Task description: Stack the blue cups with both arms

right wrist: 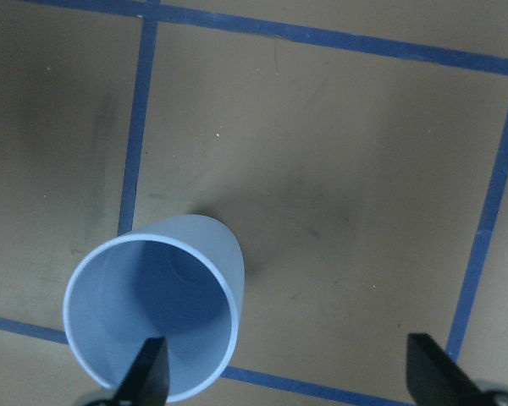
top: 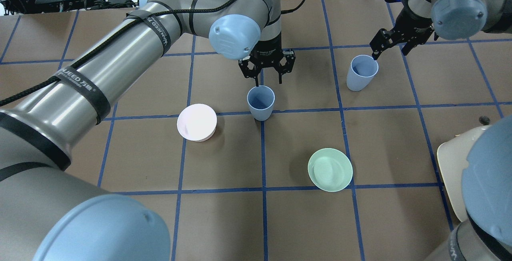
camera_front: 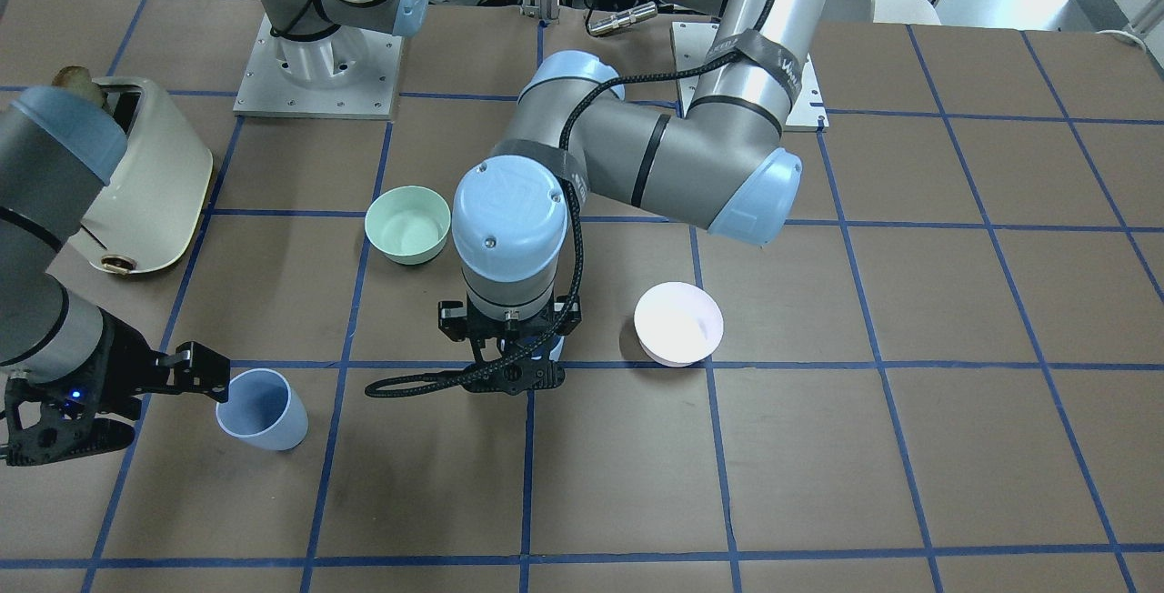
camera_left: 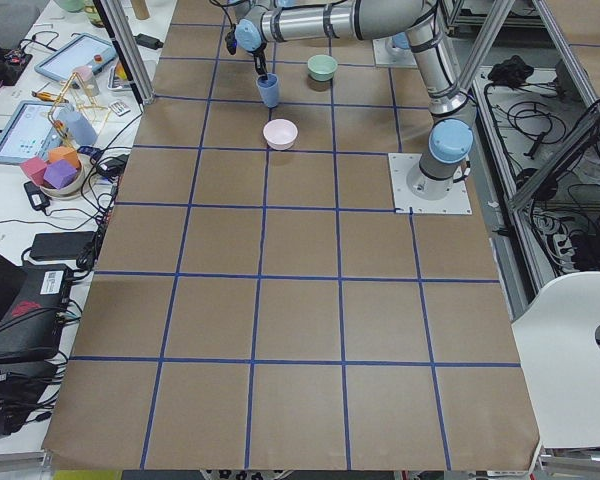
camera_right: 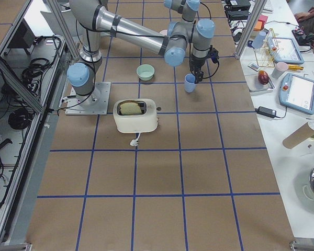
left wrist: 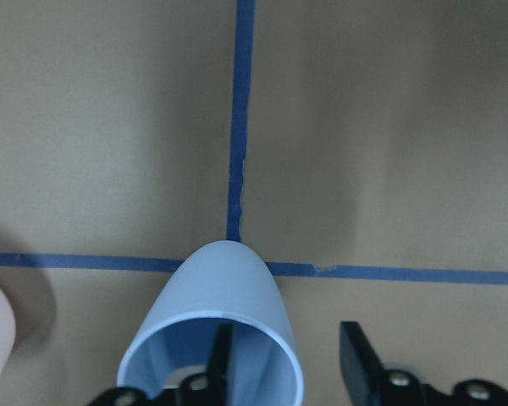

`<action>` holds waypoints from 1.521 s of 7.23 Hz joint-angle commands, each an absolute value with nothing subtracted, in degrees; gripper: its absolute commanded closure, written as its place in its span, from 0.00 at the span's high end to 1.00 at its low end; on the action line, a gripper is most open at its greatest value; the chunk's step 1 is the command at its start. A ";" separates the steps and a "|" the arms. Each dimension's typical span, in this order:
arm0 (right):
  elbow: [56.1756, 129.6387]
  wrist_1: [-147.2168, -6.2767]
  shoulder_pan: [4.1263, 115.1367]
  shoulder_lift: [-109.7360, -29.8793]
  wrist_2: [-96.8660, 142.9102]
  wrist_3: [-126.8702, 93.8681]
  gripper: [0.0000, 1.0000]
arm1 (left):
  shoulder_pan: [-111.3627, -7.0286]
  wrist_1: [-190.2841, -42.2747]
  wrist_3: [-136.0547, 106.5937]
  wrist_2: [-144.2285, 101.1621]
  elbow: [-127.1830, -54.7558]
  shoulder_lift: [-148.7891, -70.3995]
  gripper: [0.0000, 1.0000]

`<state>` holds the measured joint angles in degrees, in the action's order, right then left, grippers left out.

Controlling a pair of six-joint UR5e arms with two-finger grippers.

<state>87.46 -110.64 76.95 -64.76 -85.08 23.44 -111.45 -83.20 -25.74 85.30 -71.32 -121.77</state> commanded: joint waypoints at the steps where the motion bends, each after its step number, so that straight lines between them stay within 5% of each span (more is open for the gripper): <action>1: 87.54 -110.92 76.99 -61.80 -83.25 23.38 1.00 | -108.65 -94.43 -25.40 85.08 -67.87 -114.47 1.00; 3: 88.06 -110.22 76.99 -61.35 -82.35 23.47 0.54 | -106.96 -104.01 -20.87 88.13 -66.09 -105.17 1.00; 5: 88.15 -110.04 76.99 -61.26 -82.35 23.55 0.07 | -103.30 -110.13 -19.95 88.60 -72.99 -97.68 1.00; 8: 85.27 -104.69 78.30 -63.27 -82.35 23.12 0.00 | -98.71 -97.00 -15.39 91.38 -87.33 -89.40 0.98; 11: 80.17 -95.99 88.37 -68.62 -82.88 11.25 0.00 | -91.44 -91.61 -6.80 92.55 -90.09 -87.36 1.00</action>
